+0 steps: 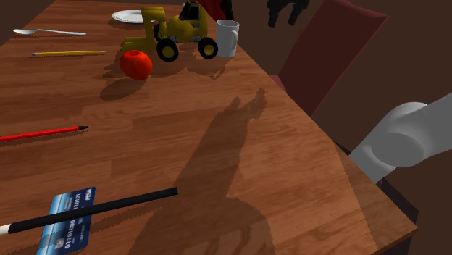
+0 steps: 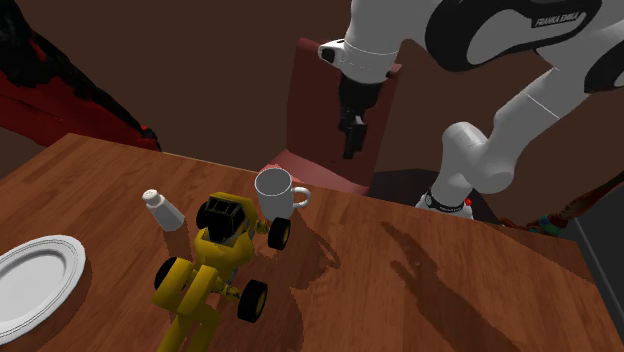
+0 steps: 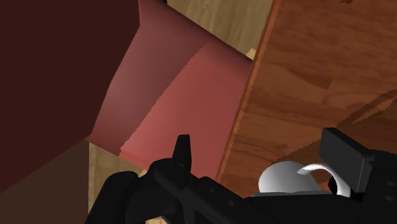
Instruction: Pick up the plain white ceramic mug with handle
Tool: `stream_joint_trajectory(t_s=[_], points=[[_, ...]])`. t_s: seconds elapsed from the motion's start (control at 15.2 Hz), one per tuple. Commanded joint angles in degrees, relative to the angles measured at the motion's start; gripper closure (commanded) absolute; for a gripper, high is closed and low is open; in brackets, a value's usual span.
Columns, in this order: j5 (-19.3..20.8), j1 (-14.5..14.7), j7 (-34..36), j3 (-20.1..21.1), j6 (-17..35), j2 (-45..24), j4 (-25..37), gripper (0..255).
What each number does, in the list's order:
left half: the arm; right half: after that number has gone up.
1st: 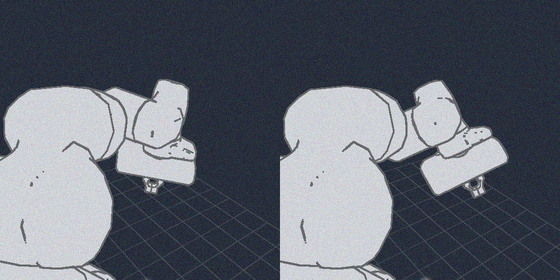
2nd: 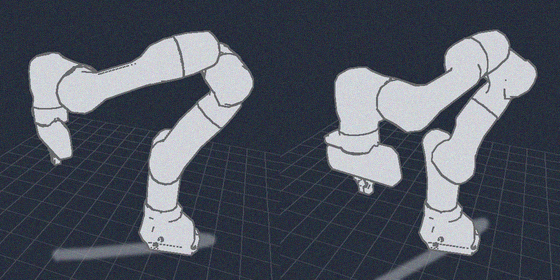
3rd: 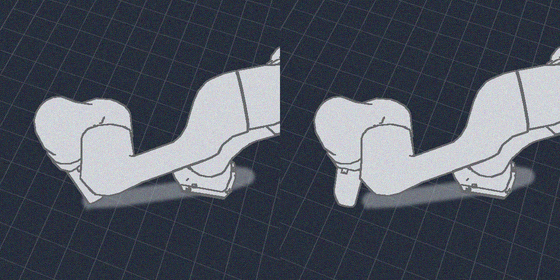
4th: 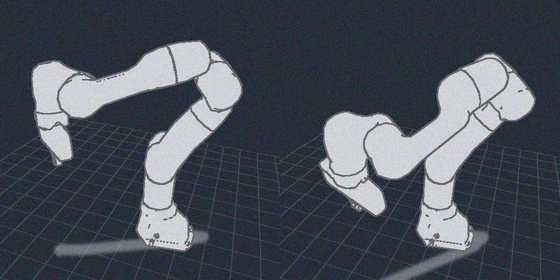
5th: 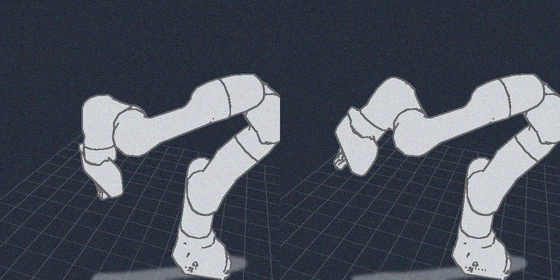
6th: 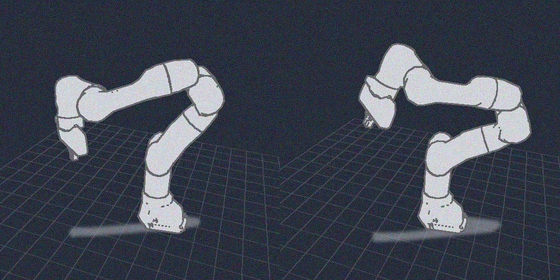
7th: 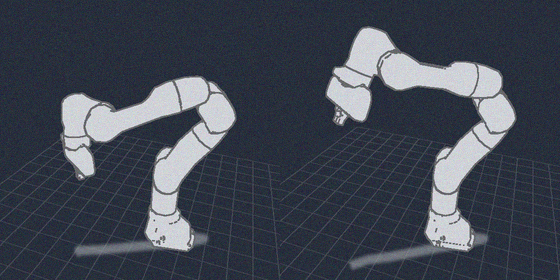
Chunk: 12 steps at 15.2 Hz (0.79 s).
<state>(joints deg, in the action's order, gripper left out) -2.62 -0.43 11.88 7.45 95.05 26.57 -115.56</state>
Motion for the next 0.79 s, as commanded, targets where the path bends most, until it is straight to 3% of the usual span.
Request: stream_joint_trajectory(t_s=[0.0, 0.4, 0.66, 0.73], points=[[0.2, -0.34, 2.07, 0.97, -0.53, -5.69, 4.85, 0], [1.84, -0.7, 7.72, 2.85, -4.69, -22.94, 22.17, 0], [3.44, -0.02, 11.3, 3.47, -9.64, -35.6, 36.99, 0], [3.47, 0.05, 11.36, 3.43, -9.75, -35.83, 37.29, 0]])
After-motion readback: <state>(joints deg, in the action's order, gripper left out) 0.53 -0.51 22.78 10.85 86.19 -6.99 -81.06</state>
